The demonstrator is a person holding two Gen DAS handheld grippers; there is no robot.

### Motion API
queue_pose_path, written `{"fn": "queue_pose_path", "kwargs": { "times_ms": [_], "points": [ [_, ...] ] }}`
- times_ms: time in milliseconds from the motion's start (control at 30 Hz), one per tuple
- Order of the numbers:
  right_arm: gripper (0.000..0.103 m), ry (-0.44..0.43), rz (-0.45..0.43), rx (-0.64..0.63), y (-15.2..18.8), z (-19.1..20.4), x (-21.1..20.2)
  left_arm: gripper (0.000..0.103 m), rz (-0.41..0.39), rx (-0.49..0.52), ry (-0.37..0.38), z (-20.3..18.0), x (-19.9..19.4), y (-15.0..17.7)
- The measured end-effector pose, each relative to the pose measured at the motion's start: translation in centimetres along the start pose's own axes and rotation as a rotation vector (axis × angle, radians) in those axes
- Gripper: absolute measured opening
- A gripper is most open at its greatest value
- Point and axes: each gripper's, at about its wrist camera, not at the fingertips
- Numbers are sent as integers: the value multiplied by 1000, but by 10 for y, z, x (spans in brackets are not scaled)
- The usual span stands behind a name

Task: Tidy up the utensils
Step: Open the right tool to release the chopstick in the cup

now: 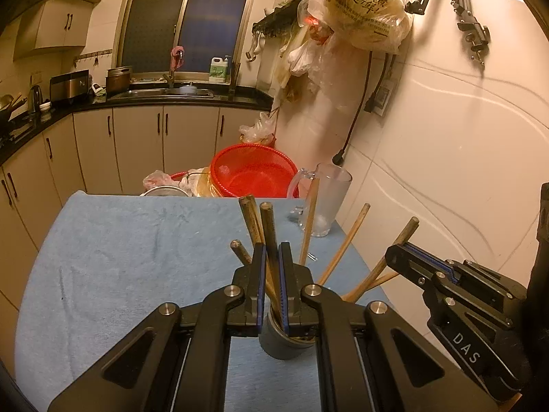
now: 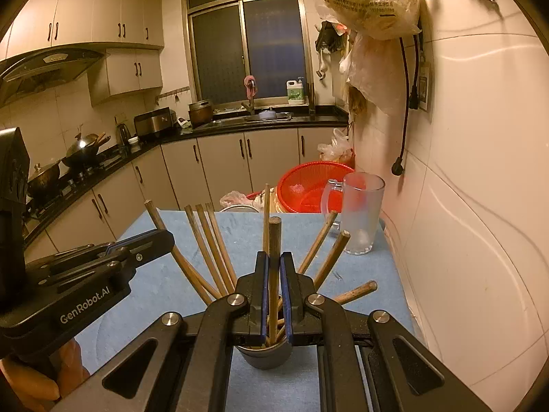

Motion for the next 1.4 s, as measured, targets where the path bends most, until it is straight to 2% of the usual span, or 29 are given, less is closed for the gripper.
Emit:
{"fn": "queue_pose_path", "kwargs": {
  "times_ms": [600,667,733,867,1033,1233,1300,1367,1400],
  "points": [
    [9,3,-8,-15,0,5,-6,8,5,-12,-16,7,1,2],
    [9,5,-13,-16,-1,5,-9,11,2,-11,-17,6,-1,1],
    [9,4,-17,-16,-2,5,-11,19,-6,-11,-21,6,-3,1],
    [17,9,-29,-15,-3,6,-19,22,-14,-12,-25,5,-7,1],
    [20,16,-39,-17,-4,6,-29,23,-25,-8,-37,4,-12,0],
    [33,32,-51,-20,-2,7,-41,34,-50,-6,-62,7,-29,2],
    [40,41,-52,-20,-1,9,-47,41,-61,-7,-71,9,-38,4],
    [55,53,-58,-19,1,11,-53,48,-73,-6,-81,11,-46,7],
    [60,65,-65,-22,4,14,-59,54,-84,0,-94,12,-53,9]
  ]
}}
Point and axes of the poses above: each gripper's, at about its wrist camera, not at the fingertips, and x roughly the way its jaws point, z to its left, y to its underside, and after that the axes turned 3 degrees about y, right-handed
